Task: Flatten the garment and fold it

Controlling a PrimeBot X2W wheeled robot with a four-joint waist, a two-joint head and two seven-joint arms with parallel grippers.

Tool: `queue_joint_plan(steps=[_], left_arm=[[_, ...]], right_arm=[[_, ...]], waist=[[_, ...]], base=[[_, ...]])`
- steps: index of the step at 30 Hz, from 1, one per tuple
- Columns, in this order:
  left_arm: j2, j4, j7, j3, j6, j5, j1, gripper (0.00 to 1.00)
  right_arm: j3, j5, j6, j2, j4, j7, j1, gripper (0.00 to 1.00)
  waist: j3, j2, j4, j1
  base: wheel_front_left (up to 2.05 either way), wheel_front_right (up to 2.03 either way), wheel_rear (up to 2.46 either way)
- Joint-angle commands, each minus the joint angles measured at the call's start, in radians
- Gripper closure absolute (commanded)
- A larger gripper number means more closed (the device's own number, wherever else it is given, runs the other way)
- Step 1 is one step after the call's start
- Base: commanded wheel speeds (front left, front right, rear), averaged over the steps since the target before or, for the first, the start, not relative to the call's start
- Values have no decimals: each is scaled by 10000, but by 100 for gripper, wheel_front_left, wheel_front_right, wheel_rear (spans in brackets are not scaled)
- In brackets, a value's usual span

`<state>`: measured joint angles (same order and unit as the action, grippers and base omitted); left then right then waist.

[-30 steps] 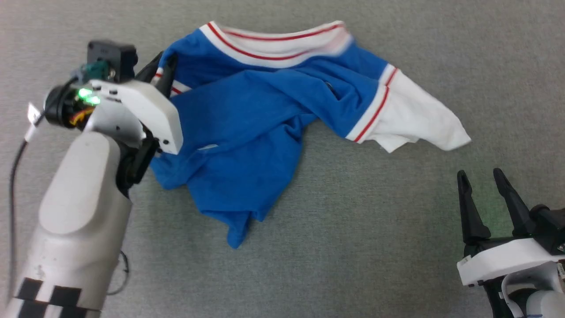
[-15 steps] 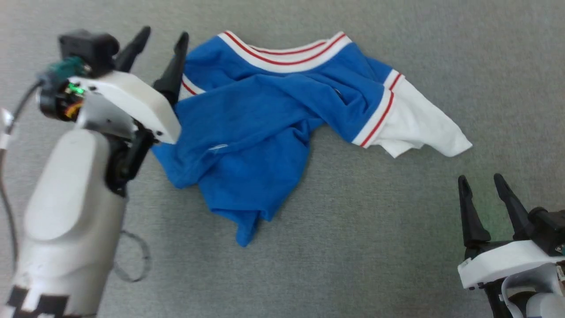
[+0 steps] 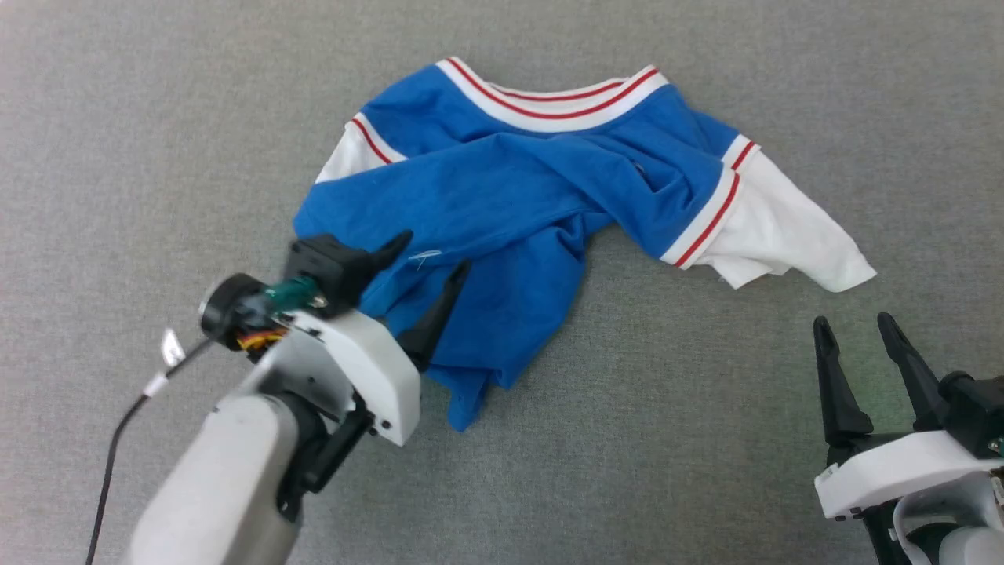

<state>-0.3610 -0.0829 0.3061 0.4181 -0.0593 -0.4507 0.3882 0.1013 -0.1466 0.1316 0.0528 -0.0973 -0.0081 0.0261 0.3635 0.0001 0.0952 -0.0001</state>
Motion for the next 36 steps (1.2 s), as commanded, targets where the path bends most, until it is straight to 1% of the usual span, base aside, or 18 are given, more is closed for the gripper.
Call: queue_joint_plan(steps=[1,3,7,10,11,12,13,14,22,26,29,32,34,36], left_arm=[[33,176,-141,80,73,234,-63,0],[-12,641,-392,274,112,697,86,0],[-32,1590,-659,477,223,1253,473,0],[43,2024,-720,592,193,1330,661,0],[64,2110,-764,597,187,1329,716,14],[75,2171,-858,587,201,1353,779,60],[85,2235,-950,576,220,1376,833,90],[87,2302,-1006,578,220,1384,866,100],[138,2368,-1474,476,256,1255,967,100],[286,1576,-1426,496,209,984,904,100],[790,414,-868,773,4,149,539,100],[1764,-956,-8,1249,-79,-1441,-198,100],[2051,-1608,612,1888,-19,-1711,-552,100],[2330,-1853,1104,2608,72,-1817,-880,100]], right_arm=[[36,102,-9,-26,-96,61,-43,0],[28,162,-9,-26,-195,126,-88,0],[114,274,-9,-26,-365,247,-126,0],[171,281,-9,-26,-439,298,-107,0],[183,278,-9,-26,-449,308,-97,0],[195,272,-9,-26,-456,317,-86,0],[208,260,-9,-26,-451,320,-75,0],[213,235,-9,-26,-435,318,-66,0],[201,148,-9,-26,-312,307,-6,0],[217,103,-9,-26,-255,294,68,0],[299,-7,-9,-26,-195,267,145,0],[457,-63,-9,-26,-152,236,216,0],[559,-90,-9,-26,-143,221,227,0],[642,-108,-9,-26,-153,211,193,0]], waist=[[182,-1,33,1],[283,-1,6,1],[392,-1,-53,1],[395,-1,-76,1],[383,-1,-75,1],[368,-1,-68,1],[335,-1,-53,1],[294,-1,-37,1],[-137,-1,154,1],[-436,-1,253,1],[-661,-1,305,1],[-818,-1,372,1],[-862,-1,402,1],[-856,-1,400,1]], base=[[0,0,0],[0,0,0],[0,0,0],[0,0,0],[0,0,0],[0,0,0],[0,0,0],[0,0,0],[0,0,0],[0,0,0],[0,0,0],[0,0,0],[0,0,0],[0,0,0]])
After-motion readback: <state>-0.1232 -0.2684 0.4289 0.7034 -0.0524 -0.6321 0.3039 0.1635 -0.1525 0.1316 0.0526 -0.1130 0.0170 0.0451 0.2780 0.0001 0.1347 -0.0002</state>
